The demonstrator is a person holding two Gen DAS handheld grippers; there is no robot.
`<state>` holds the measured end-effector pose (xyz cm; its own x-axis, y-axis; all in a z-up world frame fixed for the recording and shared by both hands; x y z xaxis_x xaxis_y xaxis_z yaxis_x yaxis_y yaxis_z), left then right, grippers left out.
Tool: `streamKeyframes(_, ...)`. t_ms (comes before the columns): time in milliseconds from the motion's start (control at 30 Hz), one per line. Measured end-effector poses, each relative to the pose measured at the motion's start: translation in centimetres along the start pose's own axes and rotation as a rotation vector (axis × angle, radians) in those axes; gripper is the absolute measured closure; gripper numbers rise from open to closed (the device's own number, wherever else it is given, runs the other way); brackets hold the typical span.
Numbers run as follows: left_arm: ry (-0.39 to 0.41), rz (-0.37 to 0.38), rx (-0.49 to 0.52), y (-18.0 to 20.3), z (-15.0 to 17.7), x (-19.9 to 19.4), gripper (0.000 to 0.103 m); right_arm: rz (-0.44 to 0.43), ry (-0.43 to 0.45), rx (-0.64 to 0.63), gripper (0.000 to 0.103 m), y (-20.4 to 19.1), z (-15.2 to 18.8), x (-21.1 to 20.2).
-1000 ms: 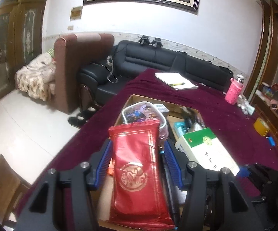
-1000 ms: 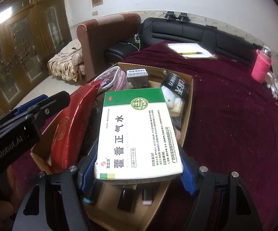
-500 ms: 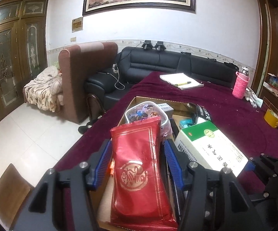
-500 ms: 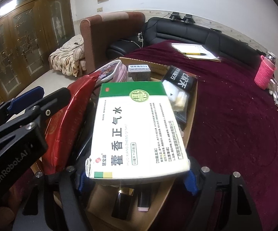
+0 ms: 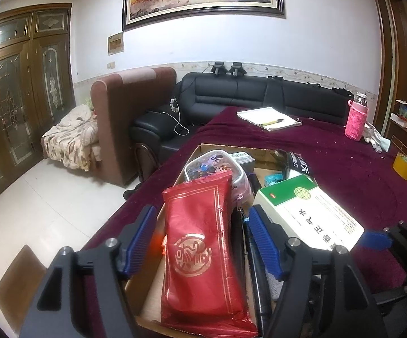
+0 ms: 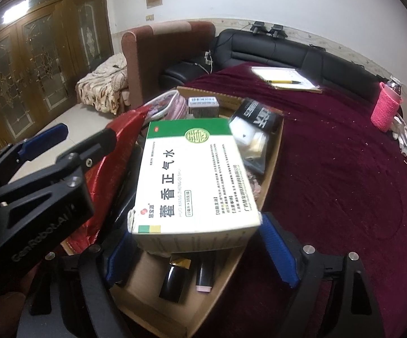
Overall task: Organize objects
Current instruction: 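Lower the medicine box into the tray and open the right gripper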
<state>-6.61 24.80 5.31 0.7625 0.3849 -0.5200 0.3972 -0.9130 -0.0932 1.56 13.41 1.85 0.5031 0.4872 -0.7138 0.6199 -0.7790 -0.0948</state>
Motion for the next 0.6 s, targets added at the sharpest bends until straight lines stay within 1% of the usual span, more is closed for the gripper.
streamKeyframes(133,0.007,-0.014,0.006,0.3,-0.2,-0.4,0.03,-0.02,0.036,0.014,0.009,0.8,-0.1,-1.5)
streamKeyframes(200,0.019,-0.015,-0.002,0.3,-0.5,-0.7,0.023,-0.031,0.057,0.014,0.007,1.4,0.0,-2.3)
streamKeyframes(267,0.037,-0.027,-0.001,0.4,-0.7,-1.0,0.019,-0.056,0.067,0.009,0.006,1.6,0.1,-2.9)
streamKeyframes(333,0.053,-0.034,-0.006,0.3,-0.8,-1.3,0.019,-0.098,0.062,0.002,0.005,1.7,0.4,-3.2)
streamKeyframes(433,0.067,-0.029,-0.028,-0.1,-0.9,-1.8,0.018,-0.134,0.055,0.004,0.005,1.8,0.8,-3.3)
streamKeyframes(500,0.073,-0.036,-0.044,-0.7,-1.0,-2.2,0.017,-0.199,0.04,0.01,0.005,2.0,1.0,-3.4)
streamKeyframes(533,0.077,-0.042,-0.052,-0.9,-1.0,-2.3,0.017,-0.217,0.036,0.013,0.005,2.0,1.1,-3.4)
streamKeyframes(600,0.078,-0.03,-0.072,-1.4,-1.1,-2.7,0.014,-0.277,0.035,0.033,0.005,2.3,1.2,-3.7)
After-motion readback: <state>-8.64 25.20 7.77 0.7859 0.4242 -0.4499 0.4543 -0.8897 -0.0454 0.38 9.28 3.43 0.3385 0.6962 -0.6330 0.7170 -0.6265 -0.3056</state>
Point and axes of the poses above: each gripper's, at about its wrist camera, not at the fingertips, and x roughly the way its jaws point, y to its right, z to its underside, the point moved 3 cm from there along x, roughly the way its jaws point, and after that the axes turned 6 degrees about x, right-handed, at the moved point
